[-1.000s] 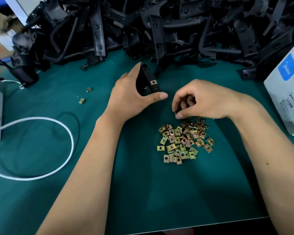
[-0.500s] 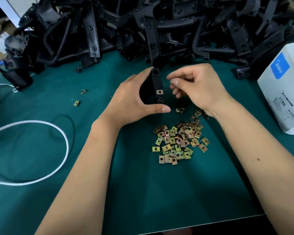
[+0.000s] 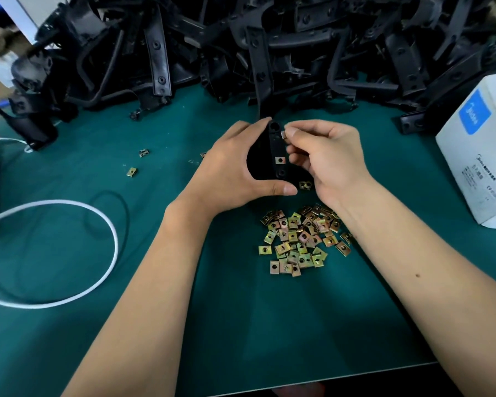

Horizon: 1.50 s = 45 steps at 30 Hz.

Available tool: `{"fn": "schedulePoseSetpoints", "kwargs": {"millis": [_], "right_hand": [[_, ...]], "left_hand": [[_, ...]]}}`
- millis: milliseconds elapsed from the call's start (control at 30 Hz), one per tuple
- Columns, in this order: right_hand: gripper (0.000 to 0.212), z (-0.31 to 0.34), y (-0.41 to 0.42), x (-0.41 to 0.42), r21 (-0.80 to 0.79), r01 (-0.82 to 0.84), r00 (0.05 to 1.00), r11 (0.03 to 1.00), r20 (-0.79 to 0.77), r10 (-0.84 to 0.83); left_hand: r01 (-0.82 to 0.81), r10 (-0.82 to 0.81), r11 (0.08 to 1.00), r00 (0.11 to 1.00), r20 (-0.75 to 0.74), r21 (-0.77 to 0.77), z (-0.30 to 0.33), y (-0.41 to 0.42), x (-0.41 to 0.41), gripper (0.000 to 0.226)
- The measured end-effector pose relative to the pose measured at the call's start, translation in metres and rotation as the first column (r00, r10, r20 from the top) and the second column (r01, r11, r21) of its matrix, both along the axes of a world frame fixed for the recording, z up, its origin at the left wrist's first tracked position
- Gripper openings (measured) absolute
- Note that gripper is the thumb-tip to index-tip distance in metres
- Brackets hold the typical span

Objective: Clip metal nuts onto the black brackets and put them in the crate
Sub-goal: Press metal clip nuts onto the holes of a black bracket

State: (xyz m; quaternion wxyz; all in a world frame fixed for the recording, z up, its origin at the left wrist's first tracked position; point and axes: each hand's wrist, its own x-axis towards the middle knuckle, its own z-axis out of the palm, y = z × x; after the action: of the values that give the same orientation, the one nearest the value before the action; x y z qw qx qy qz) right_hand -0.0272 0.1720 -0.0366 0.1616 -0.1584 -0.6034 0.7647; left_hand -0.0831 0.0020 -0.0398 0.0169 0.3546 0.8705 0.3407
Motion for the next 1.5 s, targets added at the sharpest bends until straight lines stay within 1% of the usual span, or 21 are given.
{"fn": "schedulePoseSetpoints", "kwargs": {"millis": [267, 533, 667, 767, 867, 1000, 1033, 1200, 1333, 1433, 1467, 1500], "right_hand": [[0.006, -0.001, 0.0, -0.001, -0.077, 0.034, 0.999, 0.996, 0.033, -0.032], [0.01, -0.001, 0.003, 0.0, -0.01, 0.013, 0.999, 1.0, 0.038, -0.013], [0.017, 0.003, 0.008, 0.001, 0.024, -0.068, 0.997, 0.997, 0.038, 0.067], [0.02, 0.006, 0.012, 0.001, -0.016, -0.114, 0.993, 0.993, 0.032, 0.114], [0.02, 0.006, 0.01, 0.002, -0.041, -0.105, 0.994, 0.994, 0.025, 0.106], [0.021, 0.005, 0.008, 0.002, -0.168, -0.113, 0.993, 0.979, 0.004, 0.115], [0.022, 0.005, 0.008, 0.002, -0.172, -0.117, 0.993, 0.978, 0.001, 0.119], [0.021, 0.005, 0.008, 0.003, -0.138, -0.146, 0.989, 0.98, -0.009, 0.146], [0.017, 0.002, 0.008, 0.0, 0.008, -0.133, 0.99, 0.991, 0.043, 0.132], [0.01, 0.002, 0.005, -0.002, 0.027, -0.099, 0.993, 0.995, 0.072, 0.097], [0.01, 0.003, 0.007, -0.002, 0.056, -0.086, 0.993, 0.995, 0.088, 0.081], [0.015, 0.003, 0.009, -0.001, 0.133, -0.083, 0.992, 0.988, 0.11, 0.068]], "left_hand": [[0.007, -0.006, 1.0, 1.0, -0.016, 0.025, -0.002, 0.0, -0.001, 0.119], [0.017, -0.017, 1.0, 1.0, -0.006, -0.009, 0.0, 0.001, -0.001, 0.125], [0.009, -0.008, 1.0, 1.0, 0.007, -0.02, 0.002, 0.002, 0.002, 0.128], [0.008, -0.009, 1.0, 1.0, 0.023, 0.011, 0.003, 0.002, 0.004, 0.128], [0.006, -0.006, 1.0, 1.0, 0.024, 0.018, 0.005, 0.004, 0.006, 0.128], [0.009, -0.01, 0.999, 1.0, 0.01, 0.045, 0.007, 0.009, 0.009, 0.128], [0.007, -0.008, 0.999, 1.0, 0.01, 0.034, 0.008, 0.009, 0.01, 0.128], [0.004, -0.004, 1.0, 1.0, 0.008, -0.002, 0.01, 0.011, 0.01, 0.131], [-0.015, 0.015, 0.999, 1.0, 0.008, -0.036, 0.008, 0.011, 0.01, 0.131], [-0.077, 0.077, 0.996, 0.997, -0.01, -0.055, 0.004, 0.01, 0.007, 0.13], [-0.112, 0.111, 0.992, 0.994, -0.014, -0.056, 0.003, 0.01, 0.006, 0.129], [-0.156, 0.156, 0.986, 0.988, -0.017, -0.053, 0.002, 0.009, 0.005, 0.128]]}}
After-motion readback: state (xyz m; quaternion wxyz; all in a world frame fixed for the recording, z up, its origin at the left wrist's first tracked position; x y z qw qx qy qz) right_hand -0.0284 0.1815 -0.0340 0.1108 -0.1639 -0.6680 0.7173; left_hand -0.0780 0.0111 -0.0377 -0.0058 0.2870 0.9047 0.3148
